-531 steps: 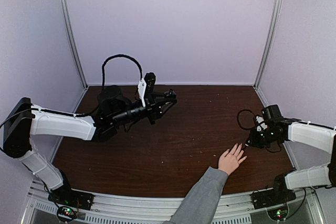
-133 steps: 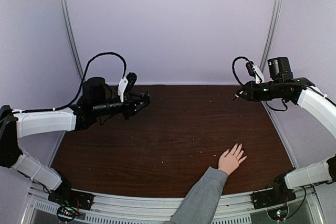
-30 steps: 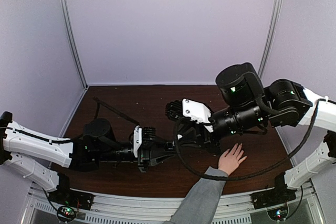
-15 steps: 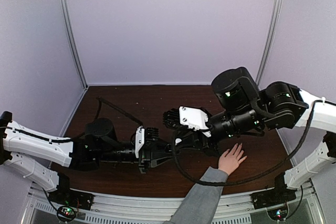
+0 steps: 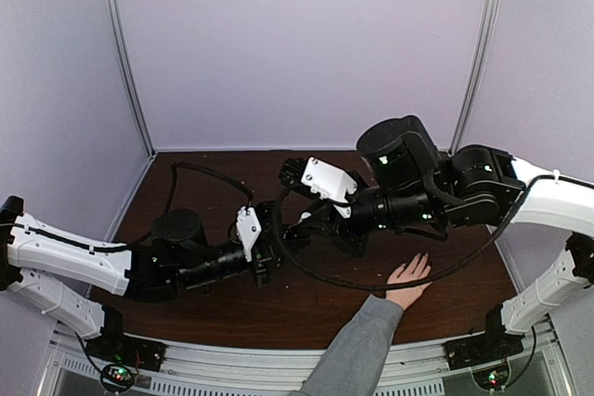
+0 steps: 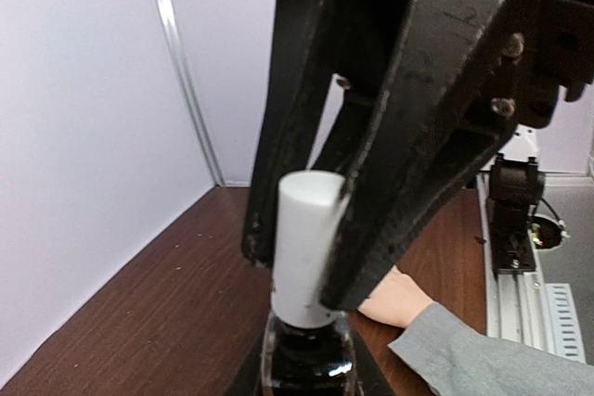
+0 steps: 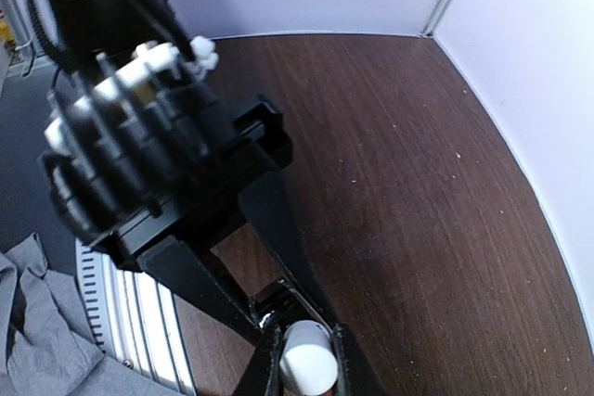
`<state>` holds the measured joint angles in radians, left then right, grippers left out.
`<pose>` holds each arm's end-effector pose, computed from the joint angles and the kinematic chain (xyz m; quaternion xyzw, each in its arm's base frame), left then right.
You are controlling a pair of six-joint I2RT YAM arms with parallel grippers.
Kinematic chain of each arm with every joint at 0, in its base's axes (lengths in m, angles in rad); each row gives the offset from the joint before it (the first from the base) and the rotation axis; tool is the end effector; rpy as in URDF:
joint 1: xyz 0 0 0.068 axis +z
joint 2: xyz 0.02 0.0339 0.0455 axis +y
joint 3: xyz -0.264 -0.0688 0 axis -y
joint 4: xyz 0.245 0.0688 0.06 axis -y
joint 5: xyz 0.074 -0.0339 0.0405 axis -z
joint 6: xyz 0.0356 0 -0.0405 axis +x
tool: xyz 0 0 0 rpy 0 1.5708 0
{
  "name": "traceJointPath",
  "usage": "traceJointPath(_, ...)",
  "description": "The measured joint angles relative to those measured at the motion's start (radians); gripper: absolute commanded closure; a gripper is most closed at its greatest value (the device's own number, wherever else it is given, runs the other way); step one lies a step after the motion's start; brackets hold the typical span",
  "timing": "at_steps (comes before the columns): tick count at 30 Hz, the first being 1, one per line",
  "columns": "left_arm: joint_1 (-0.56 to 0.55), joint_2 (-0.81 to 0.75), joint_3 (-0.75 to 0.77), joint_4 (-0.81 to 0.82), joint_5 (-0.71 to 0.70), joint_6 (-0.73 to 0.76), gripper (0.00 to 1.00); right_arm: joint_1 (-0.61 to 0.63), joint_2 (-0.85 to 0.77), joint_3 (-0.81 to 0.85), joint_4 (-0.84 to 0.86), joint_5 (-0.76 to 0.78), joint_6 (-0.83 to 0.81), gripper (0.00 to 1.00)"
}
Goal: Paint the nails
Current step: Close the cap of the nail polish bottle, then screw the nail polish bottle cap onto the nail polish bottle.
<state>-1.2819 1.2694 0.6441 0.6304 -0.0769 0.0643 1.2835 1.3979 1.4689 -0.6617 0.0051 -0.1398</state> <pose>0.0838 -0.2723 0.2714 0.4181 0.5681 -0.3829 0.5966 0.0868 0.2932 0.3898 -0.5753 0.6689 0.2528 0.3970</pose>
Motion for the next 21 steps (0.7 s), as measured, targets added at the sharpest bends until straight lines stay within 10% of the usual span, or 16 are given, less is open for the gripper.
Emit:
traceJointPath(12,0.009,0.107,0.036,0.093,-0.250,0.023,1.00,-0.035,0.078,0.040,0.038,0.154,0.169,0.97)
traceJointPath(21,0.008,0.111,0.052,0.117,-0.281,0.026,1.00,-0.048,0.072,0.049,0.062,0.154,0.219,0.71)
